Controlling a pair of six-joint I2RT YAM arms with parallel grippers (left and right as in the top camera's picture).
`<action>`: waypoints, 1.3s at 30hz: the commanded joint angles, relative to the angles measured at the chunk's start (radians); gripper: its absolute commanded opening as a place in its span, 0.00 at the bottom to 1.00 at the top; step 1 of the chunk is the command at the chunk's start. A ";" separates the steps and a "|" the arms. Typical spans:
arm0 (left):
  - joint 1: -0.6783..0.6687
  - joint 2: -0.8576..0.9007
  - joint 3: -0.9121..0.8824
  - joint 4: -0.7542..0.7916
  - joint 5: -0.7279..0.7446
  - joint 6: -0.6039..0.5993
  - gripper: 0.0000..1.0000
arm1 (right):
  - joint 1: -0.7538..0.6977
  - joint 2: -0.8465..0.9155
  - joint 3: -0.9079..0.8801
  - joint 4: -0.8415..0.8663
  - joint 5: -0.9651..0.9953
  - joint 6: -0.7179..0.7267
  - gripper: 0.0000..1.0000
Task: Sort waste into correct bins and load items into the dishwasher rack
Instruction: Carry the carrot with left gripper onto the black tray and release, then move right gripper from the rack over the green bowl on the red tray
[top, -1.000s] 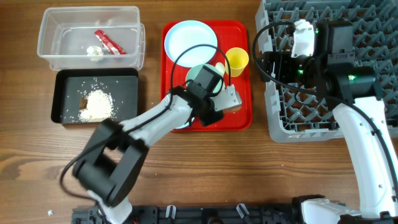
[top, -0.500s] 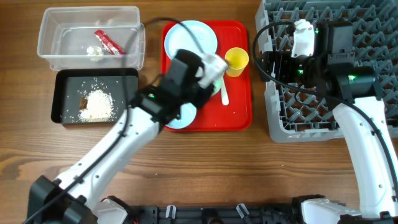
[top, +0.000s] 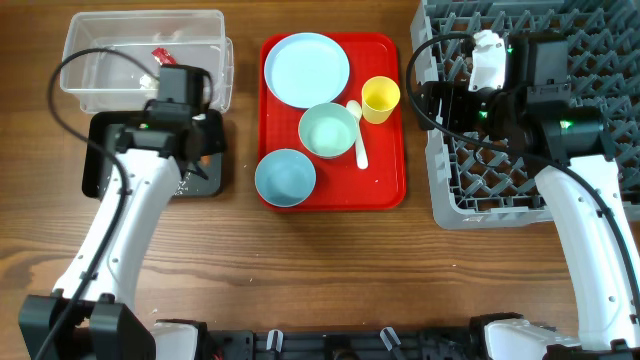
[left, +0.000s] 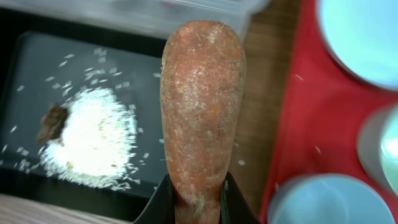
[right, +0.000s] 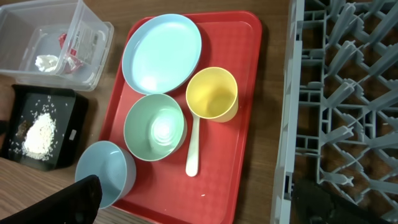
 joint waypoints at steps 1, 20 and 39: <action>0.049 0.061 -0.021 0.034 -0.016 -0.109 0.04 | 0.007 0.008 0.014 0.006 0.006 0.014 1.00; 0.070 0.286 -0.072 0.170 -0.016 -0.112 0.31 | 0.007 0.008 0.014 -0.005 0.006 0.013 1.00; 0.067 -0.006 -0.069 0.166 0.058 -0.107 0.89 | 0.007 0.008 0.014 0.051 -0.098 0.018 1.00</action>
